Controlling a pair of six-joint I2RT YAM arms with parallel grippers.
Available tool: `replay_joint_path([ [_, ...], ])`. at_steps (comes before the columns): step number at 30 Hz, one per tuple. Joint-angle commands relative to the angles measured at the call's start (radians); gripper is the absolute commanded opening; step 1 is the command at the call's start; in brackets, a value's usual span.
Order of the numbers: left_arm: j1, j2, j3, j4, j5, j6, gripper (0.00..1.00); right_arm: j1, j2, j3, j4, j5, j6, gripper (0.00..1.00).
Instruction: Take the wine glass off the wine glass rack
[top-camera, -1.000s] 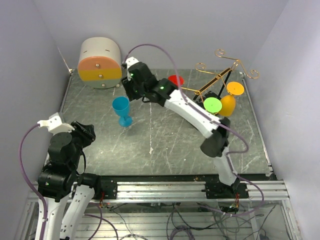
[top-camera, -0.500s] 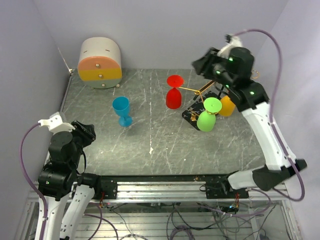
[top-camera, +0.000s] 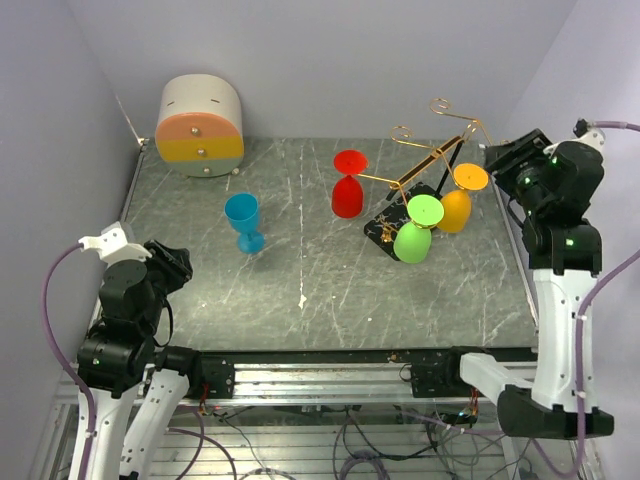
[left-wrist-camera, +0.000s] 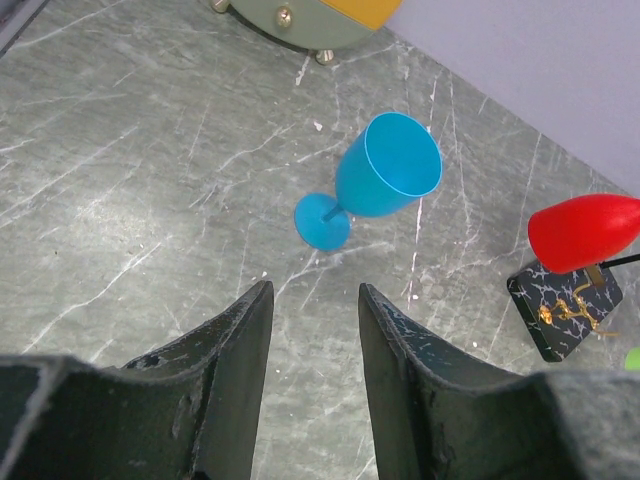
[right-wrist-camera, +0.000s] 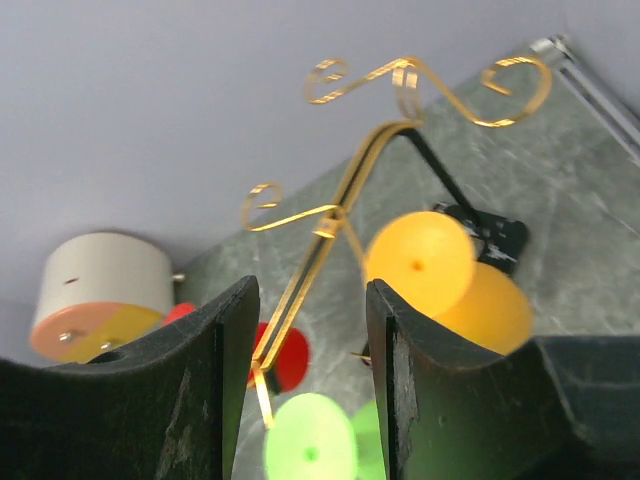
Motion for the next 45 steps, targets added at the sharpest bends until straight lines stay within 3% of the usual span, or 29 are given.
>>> replay_joint_path([
  [1,0.002,0.007,-0.007,0.043,0.011,0.017,0.5,-0.185,0.005,-0.087,-0.022,-0.179,-0.007,0.47],
  [4,0.002,0.014,-0.009,0.049,0.014,0.019,0.5,-0.272,0.023,-0.132,-0.01,-0.3,-0.007,0.46],
  [7,0.002,0.027,-0.003,0.04,0.012,0.017,0.5,-0.304,0.01,-0.183,0.005,-0.328,-0.002,0.46],
  [19,0.002,0.03,-0.004,0.044,0.013,0.018,0.5,-0.31,0.007,-0.287,0.086,-0.374,0.027,0.44],
  [45,0.002,0.02,-0.004,0.039,0.005,0.014,0.5,-0.31,0.066,-0.305,0.196,-0.43,0.035,0.4],
])
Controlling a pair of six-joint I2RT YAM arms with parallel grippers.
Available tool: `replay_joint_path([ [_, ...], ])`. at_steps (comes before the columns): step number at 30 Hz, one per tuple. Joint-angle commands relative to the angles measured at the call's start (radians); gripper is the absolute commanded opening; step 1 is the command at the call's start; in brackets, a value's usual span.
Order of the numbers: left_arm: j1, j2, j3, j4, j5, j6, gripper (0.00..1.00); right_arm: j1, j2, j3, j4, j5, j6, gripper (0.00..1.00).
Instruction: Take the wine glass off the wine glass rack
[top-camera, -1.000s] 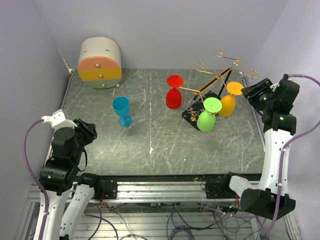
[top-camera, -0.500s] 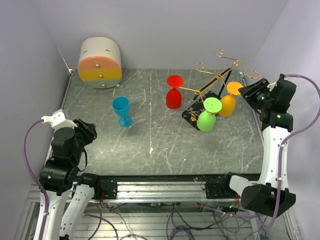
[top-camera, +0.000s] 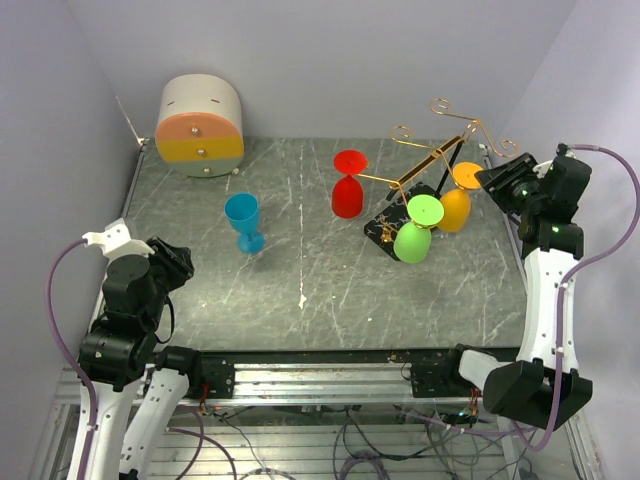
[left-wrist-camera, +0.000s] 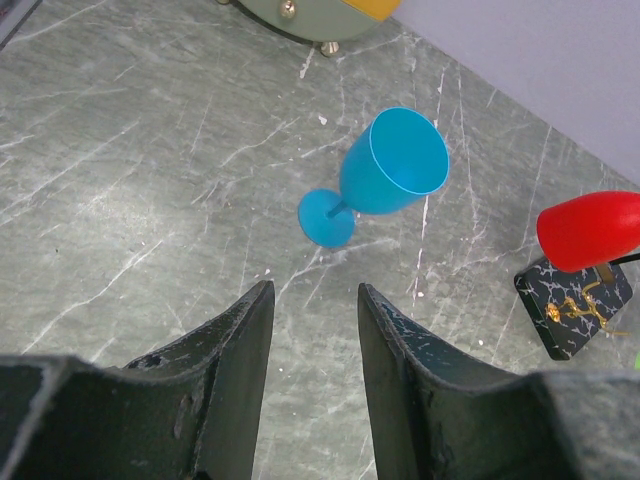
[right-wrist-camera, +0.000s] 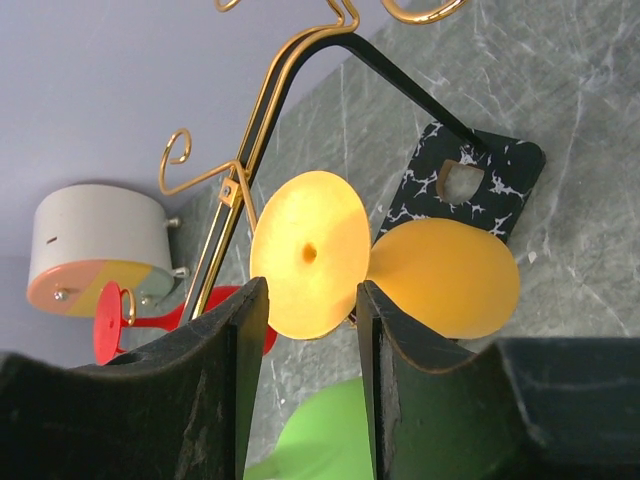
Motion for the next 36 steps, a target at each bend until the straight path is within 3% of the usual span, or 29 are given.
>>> replay_joint_path([
  [1,0.002,-0.009,-0.001,0.033,0.005,0.01,0.5,-0.008,0.008,-0.001,0.035,-0.015,0.004,0.4],
  [15,0.002,-0.005,0.0,0.032,0.003,0.007,0.49,-0.009,0.012,-0.033,0.045,0.019,-0.004,0.4],
  [36,0.002,0.003,-0.001,0.032,0.013,0.01,0.49,-0.008,-0.014,-0.116,0.277,-0.023,0.045,0.39],
])
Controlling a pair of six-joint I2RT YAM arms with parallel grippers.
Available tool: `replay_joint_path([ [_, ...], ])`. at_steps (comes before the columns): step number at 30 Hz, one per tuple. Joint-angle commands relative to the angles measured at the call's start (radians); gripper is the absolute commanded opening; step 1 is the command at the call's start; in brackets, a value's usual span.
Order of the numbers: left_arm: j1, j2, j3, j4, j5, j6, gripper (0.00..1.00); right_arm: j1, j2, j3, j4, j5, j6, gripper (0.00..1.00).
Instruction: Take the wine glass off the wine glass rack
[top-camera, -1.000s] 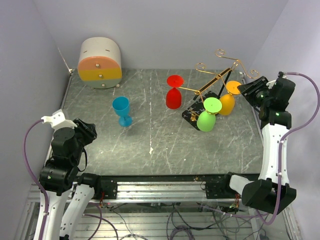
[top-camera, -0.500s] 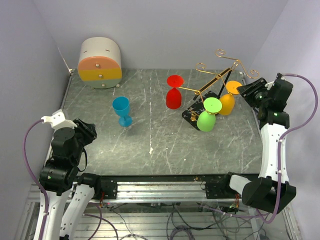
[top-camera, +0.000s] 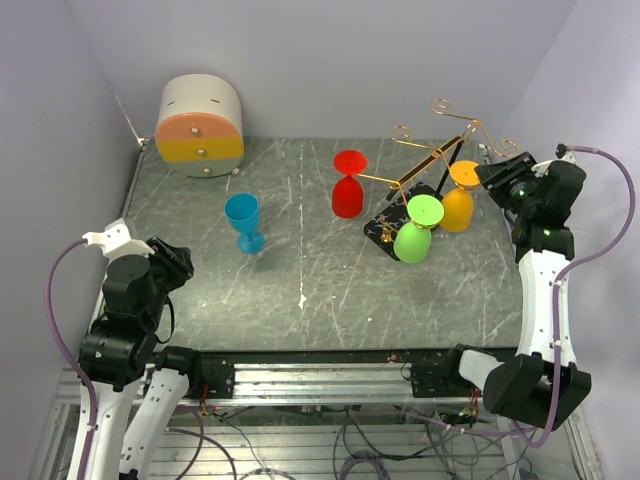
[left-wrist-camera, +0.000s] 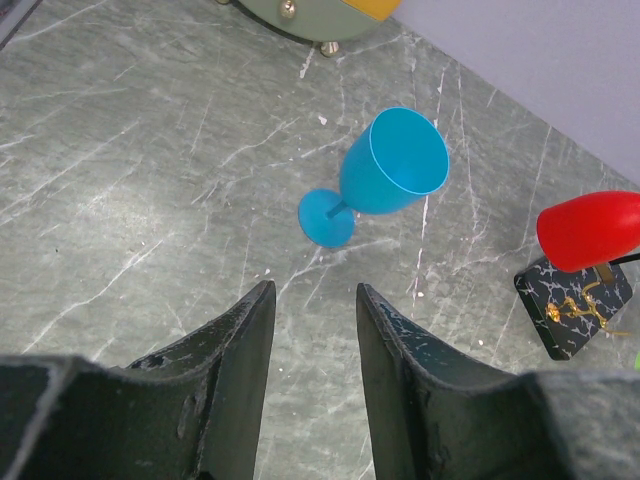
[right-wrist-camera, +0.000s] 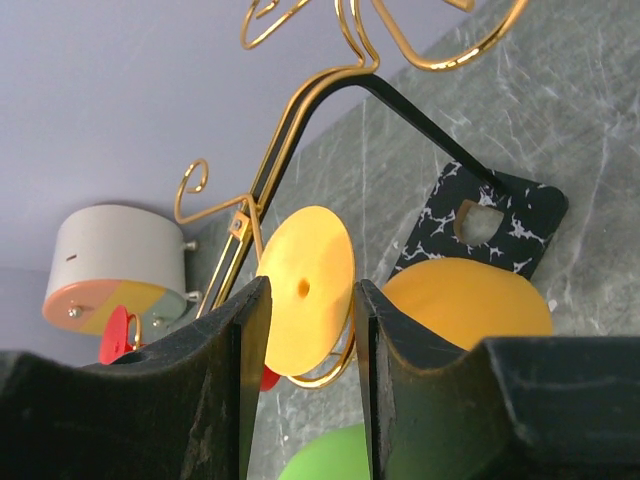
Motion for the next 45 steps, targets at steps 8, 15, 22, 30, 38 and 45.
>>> replay_joint_path([
  [8,0.002,0.003,-0.001,0.033,0.013,0.01,0.49,-0.008,-0.009,-0.052,0.166,-0.084,0.054,0.38],
  [15,0.002,0.004,-0.002,0.035,0.014,0.01,0.48,-0.008,-0.008,-0.057,0.186,-0.119,0.069,0.35],
  [22,0.002,0.004,-0.002,0.035,0.016,0.012,0.48,-0.008,0.005,-0.053,0.174,-0.115,0.072,0.24],
  [30,0.002,0.0,-0.001,0.034,0.016,0.01,0.48,-0.008,-0.008,-0.068,0.146,-0.064,0.09,0.01],
  [38,0.002,0.0,-0.001,0.031,0.011,0.007,0.48,-0.009,-0.083,-0.092,0.116,0.054,0.142,0.0],
  [45,0.002,-0.003,-0.001,0.029,0.01,0.007,0.48,-0.011,-0.132,-0.085,0.065,0.098,0.168,0.0],
])
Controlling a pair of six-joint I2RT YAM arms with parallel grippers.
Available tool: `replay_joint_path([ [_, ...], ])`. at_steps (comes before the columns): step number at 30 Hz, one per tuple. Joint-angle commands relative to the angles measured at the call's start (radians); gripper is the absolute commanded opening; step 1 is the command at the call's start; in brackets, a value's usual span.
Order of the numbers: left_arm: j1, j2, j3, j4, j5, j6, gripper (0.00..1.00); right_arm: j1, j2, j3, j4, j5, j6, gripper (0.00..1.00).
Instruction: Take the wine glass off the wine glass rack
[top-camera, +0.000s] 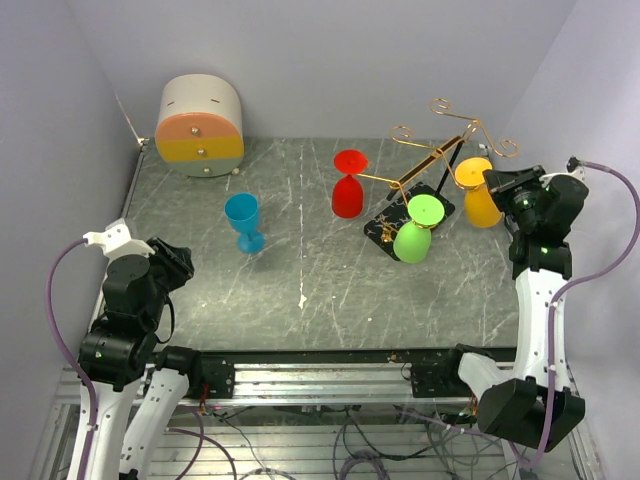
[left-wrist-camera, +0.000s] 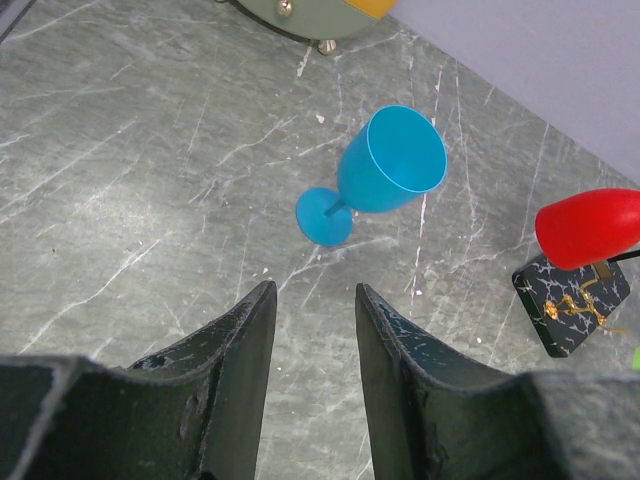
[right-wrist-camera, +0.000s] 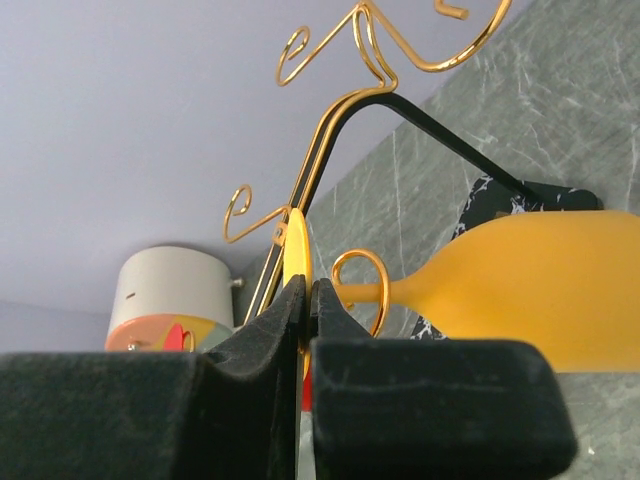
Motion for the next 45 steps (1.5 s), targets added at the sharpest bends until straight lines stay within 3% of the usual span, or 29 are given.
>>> replay_joint_path([
  [1,0.002,-0.004,-0.001,0.031,0.004,0.007,0.48,-0.009,-0.023,0.007,-0.037,0.033,0.019,0.0],
  [14,0.002,-0.008,-0.001,0.031,0.006,0.007,0.48,-0.01,0.016,-0.001,0.006,-0.163,0.05,0.0],
  [27,0.002,-0.006,-0.002,0.031,0.002,0.005,0.48,-0.01,0.109,0.001,0.162,-0.17,0.09,0.0],
  [35,0.002,-0.006,-0.001,0.03,-0.003,0.002,0.48,-0.01,0.123,0.044,0.145,-0.027,0.064,0.0],
  [45,0.002,-0.01,-0.002,0.03,0.001,0.004,0.48,-0.01,-0.047,0.004,0.098,0.185,0.069,0.0],
])
